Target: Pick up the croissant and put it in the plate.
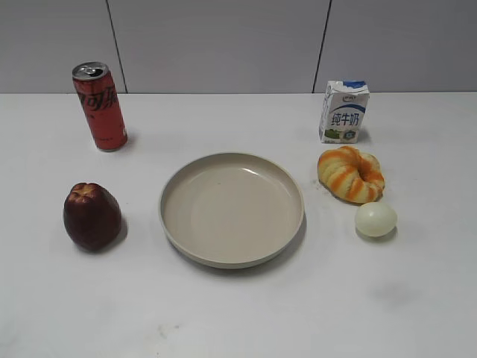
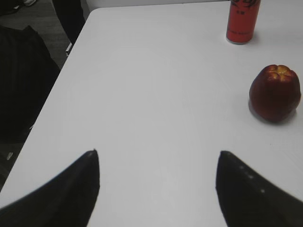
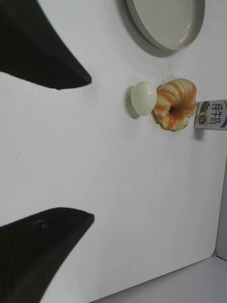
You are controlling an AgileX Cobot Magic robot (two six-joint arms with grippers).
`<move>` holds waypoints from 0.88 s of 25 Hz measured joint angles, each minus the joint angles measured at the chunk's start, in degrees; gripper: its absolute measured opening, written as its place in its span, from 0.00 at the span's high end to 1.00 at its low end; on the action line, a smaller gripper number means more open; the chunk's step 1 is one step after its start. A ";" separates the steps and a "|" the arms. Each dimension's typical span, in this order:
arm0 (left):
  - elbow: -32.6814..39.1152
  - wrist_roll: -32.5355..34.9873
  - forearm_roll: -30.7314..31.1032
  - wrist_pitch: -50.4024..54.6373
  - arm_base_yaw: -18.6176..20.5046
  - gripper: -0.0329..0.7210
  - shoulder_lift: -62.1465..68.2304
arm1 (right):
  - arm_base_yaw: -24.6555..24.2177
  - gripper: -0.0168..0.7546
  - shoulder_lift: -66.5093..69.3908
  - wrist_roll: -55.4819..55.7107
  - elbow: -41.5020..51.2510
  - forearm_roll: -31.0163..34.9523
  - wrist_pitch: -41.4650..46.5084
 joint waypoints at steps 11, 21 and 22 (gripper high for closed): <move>0.00 0.00 0.00 0.00 0.00 0.18 0.00 | 0.00 0.21 0.00 0.00 0.00 0.00 -0.05; 0.00 0.00 0.00 0.00 0.00 0.18 0.00 | 0.00 0.21 14.87 0.00 -2.38 0.00 -9.51; 0.00 0.00 0.00 0.00 0.00 0.18 0.00 | 0.00 0.21 18.12 0.00 -2.89 0.00 -10.77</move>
